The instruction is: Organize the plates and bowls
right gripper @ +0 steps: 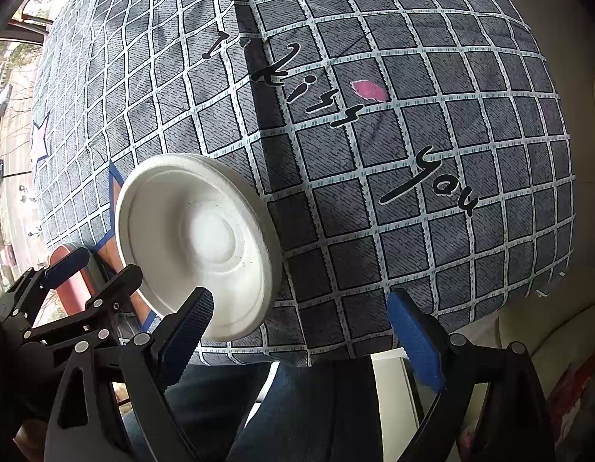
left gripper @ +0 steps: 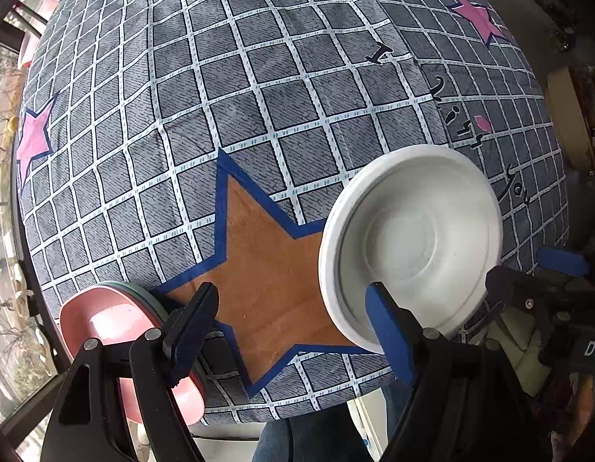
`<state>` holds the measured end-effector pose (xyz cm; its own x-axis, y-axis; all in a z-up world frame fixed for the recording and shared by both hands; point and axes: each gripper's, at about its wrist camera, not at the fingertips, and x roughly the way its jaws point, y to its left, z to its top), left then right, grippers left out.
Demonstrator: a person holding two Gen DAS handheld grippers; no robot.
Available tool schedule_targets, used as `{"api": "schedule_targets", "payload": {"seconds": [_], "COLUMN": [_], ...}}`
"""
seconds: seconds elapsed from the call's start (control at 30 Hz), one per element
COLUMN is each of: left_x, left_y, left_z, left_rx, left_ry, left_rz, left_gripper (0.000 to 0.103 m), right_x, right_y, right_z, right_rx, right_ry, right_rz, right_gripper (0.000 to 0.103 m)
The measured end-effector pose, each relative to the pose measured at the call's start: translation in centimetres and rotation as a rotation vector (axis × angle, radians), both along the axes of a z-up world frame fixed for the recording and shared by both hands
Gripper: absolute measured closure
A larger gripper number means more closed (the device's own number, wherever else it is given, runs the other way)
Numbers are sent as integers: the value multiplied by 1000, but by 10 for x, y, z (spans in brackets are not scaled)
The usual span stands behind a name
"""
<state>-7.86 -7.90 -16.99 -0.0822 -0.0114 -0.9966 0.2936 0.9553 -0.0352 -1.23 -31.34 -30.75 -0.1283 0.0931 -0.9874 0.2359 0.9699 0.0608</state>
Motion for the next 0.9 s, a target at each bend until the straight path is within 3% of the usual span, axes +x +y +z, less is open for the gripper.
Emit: {"api": "schedule_targets", "payload": {"seconds": [0.47, 0.9], "left_x": [-3, -3], "left_y": [-27, -48], "left_z": [-33, -104], "left_rx": [30, 46], "left_ry": [20, 25], "left_rz": [10, 40], "left_gripper": [21, 21], "right_x": [-3, 6], "right_y": [-13, -10], "right_z": [-26, -67], "right_rx": [-20, -46], "right_ry": [23, 34], "right_rz": [-15, 44], "right_gripper": [10, 10]}}
